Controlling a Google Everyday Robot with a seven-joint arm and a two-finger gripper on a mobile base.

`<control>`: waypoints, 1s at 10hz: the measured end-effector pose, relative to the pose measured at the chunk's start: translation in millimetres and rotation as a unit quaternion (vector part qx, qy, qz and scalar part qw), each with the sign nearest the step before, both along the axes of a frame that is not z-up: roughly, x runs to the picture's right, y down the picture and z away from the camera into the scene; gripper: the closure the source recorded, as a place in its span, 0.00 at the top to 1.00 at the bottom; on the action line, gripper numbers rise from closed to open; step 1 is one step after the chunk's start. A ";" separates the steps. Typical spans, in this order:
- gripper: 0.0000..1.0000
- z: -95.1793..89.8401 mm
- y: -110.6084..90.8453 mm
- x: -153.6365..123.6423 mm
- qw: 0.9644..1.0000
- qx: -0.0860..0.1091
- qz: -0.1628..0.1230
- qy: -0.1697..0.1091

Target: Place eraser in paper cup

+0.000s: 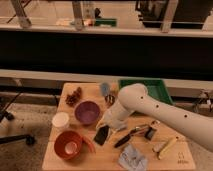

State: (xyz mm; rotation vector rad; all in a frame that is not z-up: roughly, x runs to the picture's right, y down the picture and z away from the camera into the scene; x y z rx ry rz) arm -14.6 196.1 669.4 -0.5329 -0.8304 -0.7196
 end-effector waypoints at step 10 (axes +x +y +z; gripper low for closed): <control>0.00 -12.4 13.1 -66.4 0.999 0.003 0.002 -0.033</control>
